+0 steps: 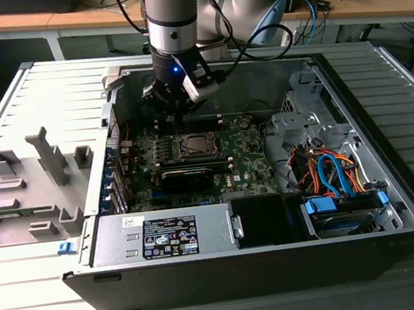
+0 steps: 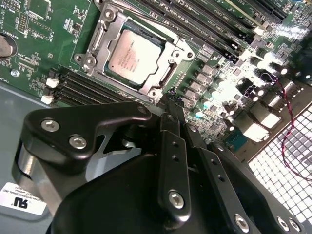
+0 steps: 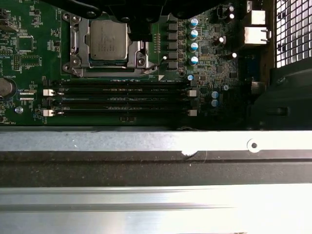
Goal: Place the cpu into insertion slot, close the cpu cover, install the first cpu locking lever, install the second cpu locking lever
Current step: 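Install the second cpu locking lever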
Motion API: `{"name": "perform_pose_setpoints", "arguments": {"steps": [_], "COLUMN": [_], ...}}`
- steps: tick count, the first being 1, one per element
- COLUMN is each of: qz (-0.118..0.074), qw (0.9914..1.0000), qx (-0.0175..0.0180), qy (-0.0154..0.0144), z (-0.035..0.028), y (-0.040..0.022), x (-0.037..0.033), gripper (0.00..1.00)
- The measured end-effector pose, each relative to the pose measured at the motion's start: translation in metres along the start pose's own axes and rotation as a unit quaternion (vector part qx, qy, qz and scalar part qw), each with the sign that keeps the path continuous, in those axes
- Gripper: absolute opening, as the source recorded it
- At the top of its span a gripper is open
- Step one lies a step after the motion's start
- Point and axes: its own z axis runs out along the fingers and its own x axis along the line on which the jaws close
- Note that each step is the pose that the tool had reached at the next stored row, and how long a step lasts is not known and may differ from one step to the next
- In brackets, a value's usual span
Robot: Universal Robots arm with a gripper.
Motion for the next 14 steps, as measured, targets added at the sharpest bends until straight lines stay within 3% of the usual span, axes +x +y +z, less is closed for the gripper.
{"name": "perform_pose_setpoints", "arguments": {"steps": [14], "qz": [0.0], "qw": [1.0], "qx": [0.0], "qy": [0.0], "z": [0.0001], "y": [0.0], "x": [0.0045], "gripper": [0.11]}}
